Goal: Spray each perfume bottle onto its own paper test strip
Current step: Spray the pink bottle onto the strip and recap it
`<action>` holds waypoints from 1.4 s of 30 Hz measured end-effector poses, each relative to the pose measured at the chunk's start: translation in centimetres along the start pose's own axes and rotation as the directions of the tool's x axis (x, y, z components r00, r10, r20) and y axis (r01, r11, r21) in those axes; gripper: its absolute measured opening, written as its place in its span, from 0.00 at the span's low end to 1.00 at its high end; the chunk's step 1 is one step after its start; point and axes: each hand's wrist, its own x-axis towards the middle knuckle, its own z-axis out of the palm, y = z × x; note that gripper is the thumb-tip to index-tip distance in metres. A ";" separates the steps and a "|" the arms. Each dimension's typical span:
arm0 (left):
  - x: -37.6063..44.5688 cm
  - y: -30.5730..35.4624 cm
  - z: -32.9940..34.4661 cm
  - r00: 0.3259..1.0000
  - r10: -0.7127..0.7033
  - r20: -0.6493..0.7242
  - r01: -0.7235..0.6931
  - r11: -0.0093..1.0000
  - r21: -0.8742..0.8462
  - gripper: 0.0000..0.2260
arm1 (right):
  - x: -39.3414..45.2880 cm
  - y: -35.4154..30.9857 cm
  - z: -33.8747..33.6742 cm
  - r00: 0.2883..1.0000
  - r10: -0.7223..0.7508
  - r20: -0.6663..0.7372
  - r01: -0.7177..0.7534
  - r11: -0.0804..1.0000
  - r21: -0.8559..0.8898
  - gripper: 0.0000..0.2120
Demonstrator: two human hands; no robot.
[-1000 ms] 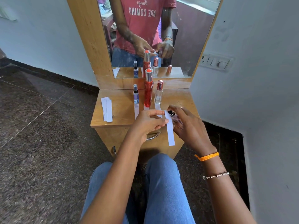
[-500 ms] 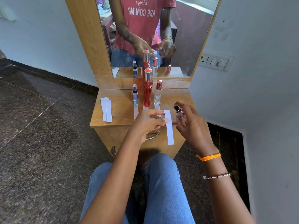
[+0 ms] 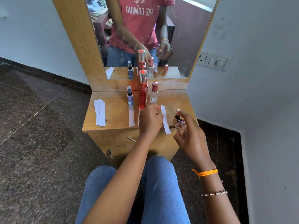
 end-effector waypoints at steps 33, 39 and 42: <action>-1.7 -0.6 -0.5 0.974 0.227 -0.004 -0.227 0.973 0.028 0.09 | -0.2 -0.7 2.4 0.988 0.131 -0.080 -0.082 0.889 0.452 0.34; -3.4 0.1 -2.4 0.907 0.080 0.413 0.061 0.947 -0.316 0.05 | 0.5 -1.0 3.1 0.982 0.175 -0.075 -0.096 0.795 0.599 0.32; -3.5 0.0 -3.0 0.885 0.043 0.464 0.154 0.913 -0.377 0.05 | 0.5 -1.4 3.1 0.988 0.148 -0.035 -0.097 0.788 0.608 0.31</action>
